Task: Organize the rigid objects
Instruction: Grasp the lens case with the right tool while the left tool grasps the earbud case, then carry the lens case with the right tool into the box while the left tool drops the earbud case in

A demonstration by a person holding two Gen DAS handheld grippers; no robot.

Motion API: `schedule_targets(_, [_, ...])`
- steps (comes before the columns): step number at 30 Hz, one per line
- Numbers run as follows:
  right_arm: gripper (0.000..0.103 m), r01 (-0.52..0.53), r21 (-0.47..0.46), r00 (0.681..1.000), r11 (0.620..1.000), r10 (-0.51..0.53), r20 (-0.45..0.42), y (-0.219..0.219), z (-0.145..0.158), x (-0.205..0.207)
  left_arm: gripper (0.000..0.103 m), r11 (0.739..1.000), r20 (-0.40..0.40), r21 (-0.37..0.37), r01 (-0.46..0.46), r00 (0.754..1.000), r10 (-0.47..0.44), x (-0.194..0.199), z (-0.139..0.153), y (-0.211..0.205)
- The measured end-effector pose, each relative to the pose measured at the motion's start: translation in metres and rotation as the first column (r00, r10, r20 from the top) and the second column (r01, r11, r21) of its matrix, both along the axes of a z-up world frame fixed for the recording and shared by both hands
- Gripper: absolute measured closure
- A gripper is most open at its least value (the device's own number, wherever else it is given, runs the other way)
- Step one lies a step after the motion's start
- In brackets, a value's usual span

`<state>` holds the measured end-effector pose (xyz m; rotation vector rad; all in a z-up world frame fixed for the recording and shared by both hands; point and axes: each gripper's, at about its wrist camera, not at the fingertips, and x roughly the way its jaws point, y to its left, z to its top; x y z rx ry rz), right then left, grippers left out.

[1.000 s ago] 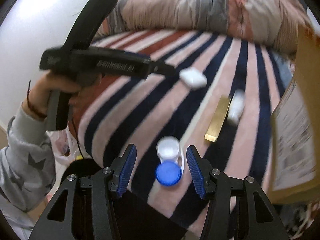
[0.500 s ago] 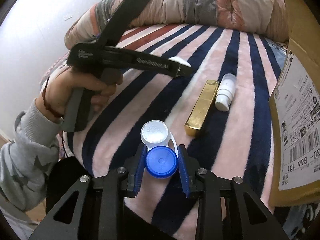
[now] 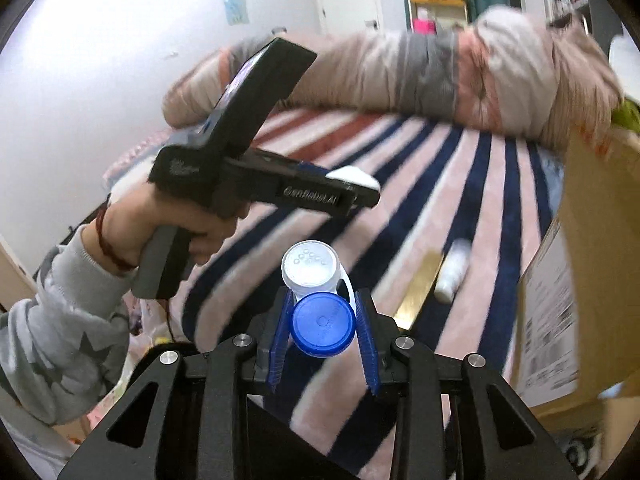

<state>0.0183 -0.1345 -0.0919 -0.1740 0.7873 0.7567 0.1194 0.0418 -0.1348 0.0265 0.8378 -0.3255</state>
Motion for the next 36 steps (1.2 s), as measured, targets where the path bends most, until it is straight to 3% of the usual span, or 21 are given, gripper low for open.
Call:
schedule_targets(8, [0.076, 0.034, 0.015, 0.985, 0.999, -0.036, 0.171, -0.020, 0.056, -0.032, 0.053, 0.997, 0.182, 0.007, 0.074, 0.981, -0.074, -0.059, 0.094, -0.032])
schedule_targets(15, [0.076, 0.146, 0.046, 0.963, 0.988, -0.153, 0.224, -0.073, 0.080, -0.037, 0.053, 0.984, 0.218, -0.021, 0.178, 0.961, -0.169, -0.083, 0.134, -0.086])
schedule_targets(22, [0.076, 0.300, 0.052, 0.924, 0.953, -0.304, 0.232, -0.138, 0.082, -0.024, 0.053, 0.955, 0.170, -0.017, 0.295, 0.942, -0.288, -0.070, 0.131, -0.159])
schedule_targets(28, [0.076, 0.413, 0.020, 0.898, 0.910, -0.411, 0.157, -0.190, 0.067, -0.002, 0.053, 0.939, 0.116, 0.017, 0.343, 0.932, -0.343, -0.048, 0.119, -0.207])
schedule_targets(36, [0.076, 0.411, -0.038, 0.905, 0.911, -0.403, 0.136, -0.197, 0.056, 0.044, 0.053, 0.938, 0.058, 0.062, 0.341, 0.937, -0.344, -0.022, 0.101, -0.220])
